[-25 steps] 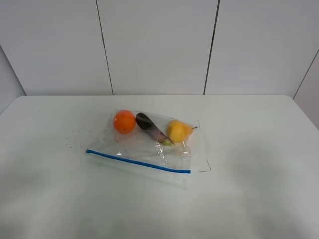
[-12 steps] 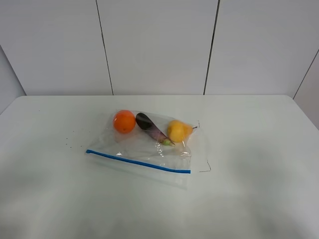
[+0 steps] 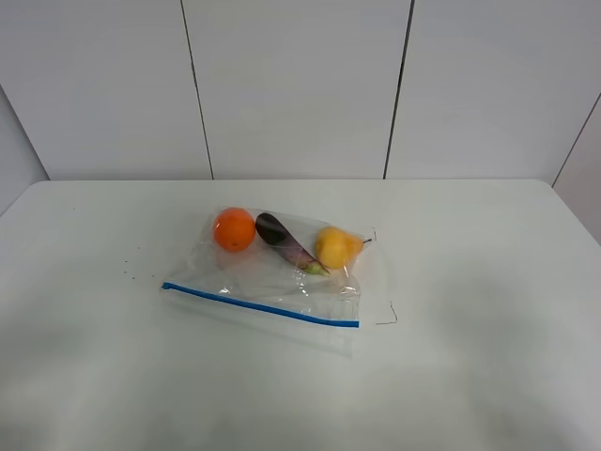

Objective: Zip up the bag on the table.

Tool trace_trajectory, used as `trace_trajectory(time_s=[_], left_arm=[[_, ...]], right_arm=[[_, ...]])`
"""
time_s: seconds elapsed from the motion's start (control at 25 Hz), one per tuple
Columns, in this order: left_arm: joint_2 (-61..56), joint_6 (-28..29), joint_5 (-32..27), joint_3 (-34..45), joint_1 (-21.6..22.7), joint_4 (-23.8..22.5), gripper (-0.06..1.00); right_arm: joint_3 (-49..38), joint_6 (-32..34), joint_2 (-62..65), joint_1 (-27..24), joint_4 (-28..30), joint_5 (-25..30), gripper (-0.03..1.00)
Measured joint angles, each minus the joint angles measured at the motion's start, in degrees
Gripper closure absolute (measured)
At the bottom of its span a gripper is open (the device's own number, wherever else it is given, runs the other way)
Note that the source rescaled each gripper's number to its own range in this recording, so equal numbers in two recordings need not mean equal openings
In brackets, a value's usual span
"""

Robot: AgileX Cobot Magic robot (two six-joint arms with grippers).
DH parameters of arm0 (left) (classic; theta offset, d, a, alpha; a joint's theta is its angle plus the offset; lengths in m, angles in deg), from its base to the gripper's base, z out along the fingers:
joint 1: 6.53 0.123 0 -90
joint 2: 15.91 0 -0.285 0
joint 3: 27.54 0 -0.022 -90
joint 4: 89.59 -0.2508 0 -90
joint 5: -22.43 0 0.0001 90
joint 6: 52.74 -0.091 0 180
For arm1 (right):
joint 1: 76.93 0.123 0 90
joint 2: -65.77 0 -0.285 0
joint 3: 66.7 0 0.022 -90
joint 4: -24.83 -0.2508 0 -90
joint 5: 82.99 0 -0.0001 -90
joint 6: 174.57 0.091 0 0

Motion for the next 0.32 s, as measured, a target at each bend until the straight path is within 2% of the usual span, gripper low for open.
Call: trace_trajectory(time_s=[0.32], left_arm=[[0.00, 0.00, 0.00, 0.00, 0.00, 0.00, -0.05]], right_arm=[[0.00, 0.00, 0.00, 0.00, 0.00, 0.00, 0.05]])
